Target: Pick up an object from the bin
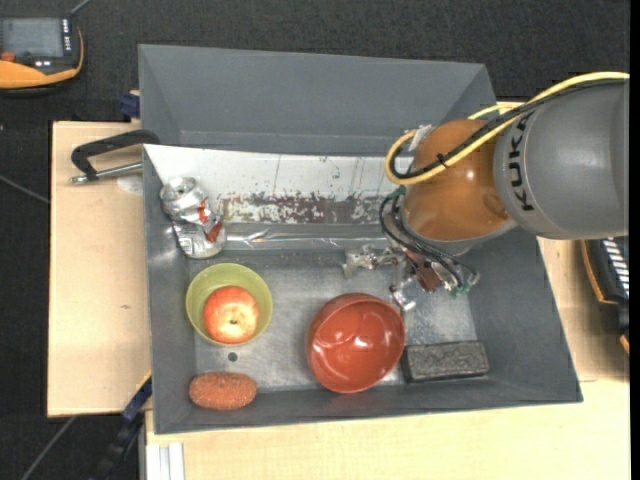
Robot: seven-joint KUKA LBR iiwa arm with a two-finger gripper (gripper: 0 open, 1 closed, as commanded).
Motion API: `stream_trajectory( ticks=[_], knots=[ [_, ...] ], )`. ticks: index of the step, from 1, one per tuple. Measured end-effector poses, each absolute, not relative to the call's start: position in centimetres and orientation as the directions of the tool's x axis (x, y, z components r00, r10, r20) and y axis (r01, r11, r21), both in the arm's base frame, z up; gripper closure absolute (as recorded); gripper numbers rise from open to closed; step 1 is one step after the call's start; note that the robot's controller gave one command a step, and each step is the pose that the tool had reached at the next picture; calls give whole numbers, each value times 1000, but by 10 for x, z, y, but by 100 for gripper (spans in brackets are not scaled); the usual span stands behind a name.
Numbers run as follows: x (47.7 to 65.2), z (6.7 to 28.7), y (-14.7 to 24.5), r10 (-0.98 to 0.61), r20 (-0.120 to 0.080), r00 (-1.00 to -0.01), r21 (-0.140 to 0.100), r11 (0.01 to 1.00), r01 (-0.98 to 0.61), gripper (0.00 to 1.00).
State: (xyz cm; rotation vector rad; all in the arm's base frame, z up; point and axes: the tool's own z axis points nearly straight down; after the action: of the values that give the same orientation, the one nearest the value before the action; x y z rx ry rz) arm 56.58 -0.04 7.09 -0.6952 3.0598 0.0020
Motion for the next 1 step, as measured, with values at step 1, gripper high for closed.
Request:
stream_trajectory(
  ticks=[1],
  knots=[
    [566, 71, 0, -432, -4, -902, 0, 902, -432, 100]
  ],
)
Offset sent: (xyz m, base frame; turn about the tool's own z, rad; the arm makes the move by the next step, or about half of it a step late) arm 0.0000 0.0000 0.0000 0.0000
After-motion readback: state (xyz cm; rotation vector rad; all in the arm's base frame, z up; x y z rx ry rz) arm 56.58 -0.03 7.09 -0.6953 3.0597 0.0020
